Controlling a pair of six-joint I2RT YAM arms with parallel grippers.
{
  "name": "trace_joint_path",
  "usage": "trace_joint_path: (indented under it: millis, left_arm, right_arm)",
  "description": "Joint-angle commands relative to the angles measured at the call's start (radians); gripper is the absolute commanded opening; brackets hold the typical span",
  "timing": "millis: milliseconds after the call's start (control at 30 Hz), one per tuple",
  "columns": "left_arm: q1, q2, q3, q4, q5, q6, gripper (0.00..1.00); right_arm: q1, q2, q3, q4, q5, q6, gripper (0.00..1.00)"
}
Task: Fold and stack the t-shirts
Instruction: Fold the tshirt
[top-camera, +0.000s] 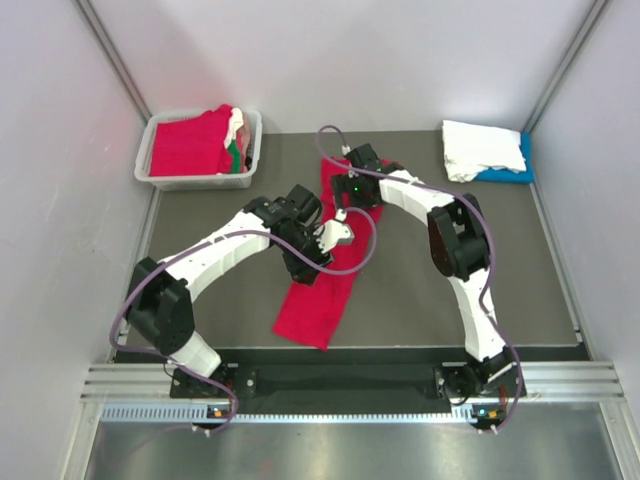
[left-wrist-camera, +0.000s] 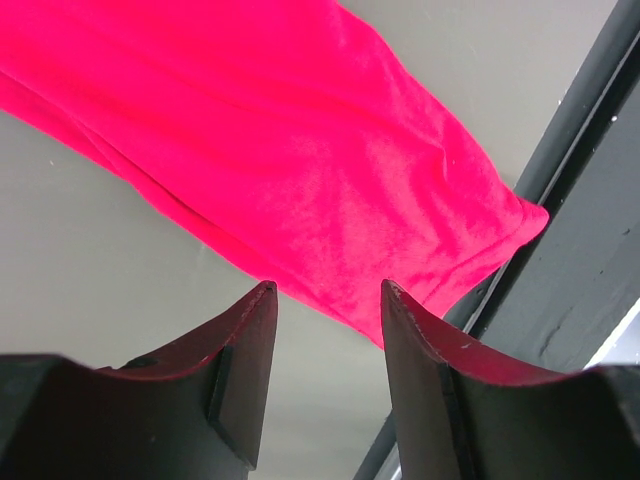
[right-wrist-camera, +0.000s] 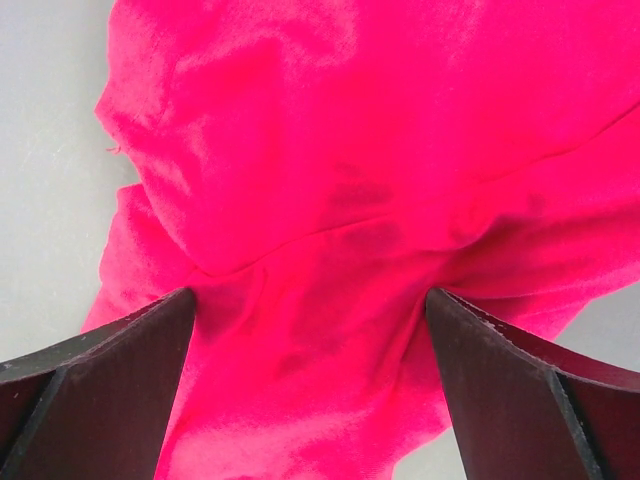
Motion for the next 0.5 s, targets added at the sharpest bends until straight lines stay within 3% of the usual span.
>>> trace_joint_path:
  millis: [0, 367, 467]
  left_arm:
    - [0.002, 0.024, 0.05, -0.006, 0.023, 0.004, 0.51]
    - [0.004, -0.007, 0.007, -0.005, -0.008, 0.022, 0.51]
    - [0.004, -0.008, 0.013, -0.006, 0.015, 0.019, 0.51]
  right_arm:
    - [-0.054, 0.103, 0.076, -0.079, 0.008, -0.002, 1.0]
    - [-0.12, 0.327, 0.488, -0.232, -0.042, 0.001, 1.0]
    - [-0.143, 0.35, 0.53, -0.22, -0.072, 0.021, 1.0]
